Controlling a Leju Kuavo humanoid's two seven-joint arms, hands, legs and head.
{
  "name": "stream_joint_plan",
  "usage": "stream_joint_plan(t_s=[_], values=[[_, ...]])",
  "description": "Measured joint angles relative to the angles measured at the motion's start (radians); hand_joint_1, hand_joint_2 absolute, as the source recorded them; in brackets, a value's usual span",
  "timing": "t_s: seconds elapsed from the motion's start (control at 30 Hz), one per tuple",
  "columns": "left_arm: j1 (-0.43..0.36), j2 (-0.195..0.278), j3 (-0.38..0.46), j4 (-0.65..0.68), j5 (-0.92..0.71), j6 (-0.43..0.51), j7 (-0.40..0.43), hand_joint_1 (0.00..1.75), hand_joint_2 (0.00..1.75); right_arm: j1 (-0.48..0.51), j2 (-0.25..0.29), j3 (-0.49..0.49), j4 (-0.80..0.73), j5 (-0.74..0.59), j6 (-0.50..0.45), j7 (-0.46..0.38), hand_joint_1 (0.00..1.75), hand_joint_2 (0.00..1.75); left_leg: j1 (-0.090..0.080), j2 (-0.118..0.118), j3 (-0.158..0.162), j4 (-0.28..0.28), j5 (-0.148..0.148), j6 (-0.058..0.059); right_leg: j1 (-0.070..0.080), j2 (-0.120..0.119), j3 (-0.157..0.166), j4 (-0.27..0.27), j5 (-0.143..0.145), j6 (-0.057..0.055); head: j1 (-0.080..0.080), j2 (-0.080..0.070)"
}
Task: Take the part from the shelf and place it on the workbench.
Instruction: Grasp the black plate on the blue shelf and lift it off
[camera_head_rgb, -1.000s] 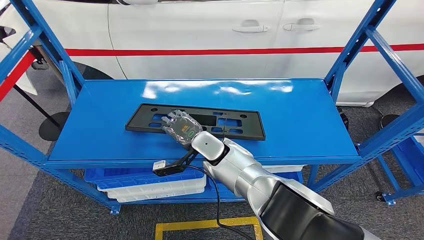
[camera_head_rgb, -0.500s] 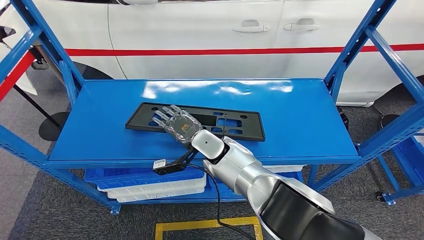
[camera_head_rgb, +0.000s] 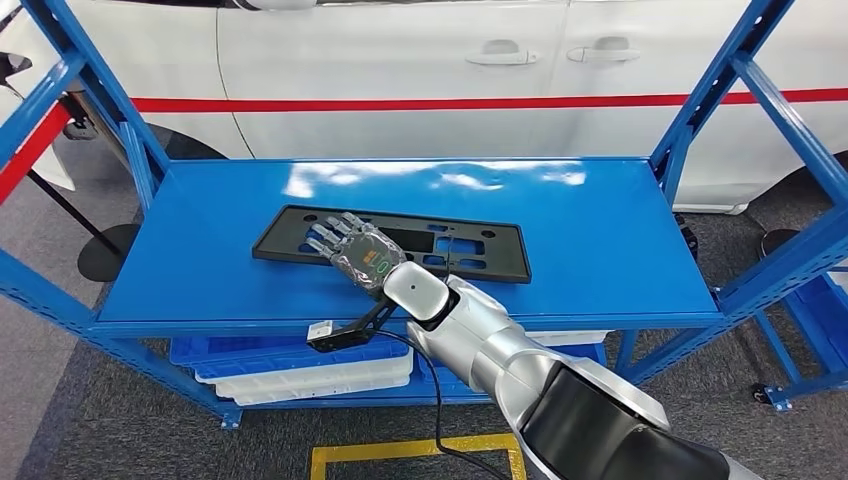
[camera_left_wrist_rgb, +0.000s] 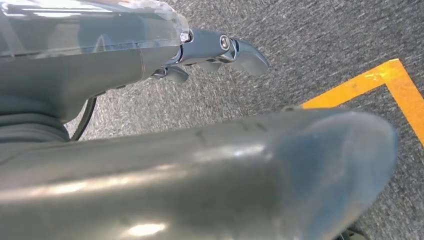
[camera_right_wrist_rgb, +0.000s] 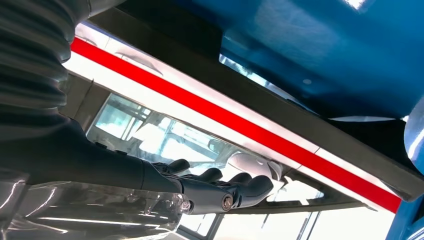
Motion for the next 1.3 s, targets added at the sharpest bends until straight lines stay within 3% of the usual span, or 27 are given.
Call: stream_joint_plan(t_s=[0.07,0.1,0.2,0.23,0.27,0.3,0.37,0.4,0.5,0.83,0.97,1.23,1.3], values=[[0.000,-0.001,0.000,0.000,-0.007,-0.002,0.011,0.00,0.00,-0.001,0.000,-0.001,0.000,0.000,0.000,0.000,0.00,1.75,0.002,0.001,0.021,-0.012,-0.004,0.013,-0.001,-0.001,-0.011,0.037,-0.003,0.005,0.000,0.000],[-0.001,-0.001,0.000,0.000,-0.011,0.000,0.015,0.00,0.00,-0.001,0.000,-0.002,0.000,0.000,-0.001,0.000,0.00,1.75,0.003,0.003,0.032,-0.014,-0.002,0.017,-0.001,-0.001,-0.028,0.070,-0.023,0.004,0.000,0.000],[-0.005,-0.001,-0.001,0.000,-0.021,0.007,0.023,0.00,0.00,0.003,-0.005,-0.006,0.001,0.000,-0.004,0.000,0.00,1.75,0.000,0.006,0.042,-0.013,0.000,0.020,0.001,0.000,-0.130,0.236,-0.109,-0.003,0.000,0.000],[-0.006,-0.001,-0.002,0.000,-0.022,0.007,0.023,0.00,0.00,0.007,-0.008,-0.008,0.002,0.000,-0.004,0.000,0.00,1.75,-0.001,0.005,0.044,-0.013,-0.002,0.018,0.001,0.000,-0.156,0.269,-0.116,-0.003,0.000,0.000],[-0.006,-0.001,-0.002,0.000,-0.022,0.007,0.024,0.00,0.00,0.011,-0.010,-0.009,0.003,0.000,-0.004,0.000,0.00,1.75,-0.001,0.004,0.046,-0.011,-0.006,0.015,0.001,-0.001,-0.163,0.266,-0.101,-0.003,0.000,0.000],[-0.005,-0.002,-0.002,0.000,-0.022,0.008,0.025,0.00,0.00,0.013,-0.011,-0.010,0.003,0.000,-0.005,0.000,0.00,1.75,-0.001,0.003,0.050,-0.010,-0.011,0.012,0.001,-0.001,-0.152,0.225,-0.067,-0.004,0.000,0.000],[-0.006,-0.004,-0.002,0.000,-0.021,0.008,0.025,0.00,0.00,0.013,-0.013,-0.012,0.003,0.000,-0.005,0.000,0.00,1.75,-0.001,0.004,0.060,-0.006,-0.023,0.004,0.003,-0.003,-0.101,0.092,0.010,-0.012,0.000,0.000],[-0.007,-0.005,-0.002,0.000,-0.021,0.008,0.025,0.00,0.00,0.013,-0.013,-0.014,0.003,0.000,-0.005,0.000,0.00,1.75,-0.001,0.005,0.061,-0.004,-0.029,-0.001,0.007,-0.003,-0.082,0.041,0.027,-0.017,0.000,0.000],[-0.010,-0.006,-0.002,0.000,-0.021,0.008,0.025,0.00,0.00,0.015,-0.015,-0.015,0.004,0.001,-0.006,-0.001,0.00,1.75,0.000,0.006,0.057,0.001,-0.038,-0.017,0.016,-0.003,-0.069,0.004,0.034,-0.032,0.000,0.000],[-0.012,-0.006,-0.002,0.000,-0.028,0.007,0.021,0.00,0.00,0.016,-0.016,-0.017,0.006,0.004,-0.010,0.000,0.00,1.75,0.002,0.009,0.073,-0.017,-0.045,-0.029,0.019,0.001,-0.064,0.003,0.028,-0.043,0.000,0.000],[-0.011,-0.005,-0.002,0.000,-0.025,0.006,0.022,0.00,0.00,0.021,-0.016,-0.017,0.007,0.024,-0.017,0.009,1.75,1.75,0.002,0.009,0.073,-0.018,-0.044,-0.031,0.019,0.000,-0.062,0.003,0.029,-0.044,0.000,0.000],[-0.008,-0.005,-0.002,0.000,-0.021,0.010,0.022,0.00,0.00,0.030,-0.016,-0.015,0.011,0.058,-0.044,0.022,1.75,1.75,0.000,0.009,0.076,-0.016,-0.044,-0.031,0.016,0.000,-0.057,0.003,0.030,-0.043,0.000,0.000],[-0.008,-0.005,-0.002,0.000,-0.019,0.010,0.022,0.00,0.00,0.031,-0.016,-0.016,0.011,0.052,-0.047,0.021,0.87,1.75,0.000,0.009,0.076,-0.016,-0.044,-0.031,0.016,0.000,-0.056,0.002,0.030,-0.042,0.000,0.000]])
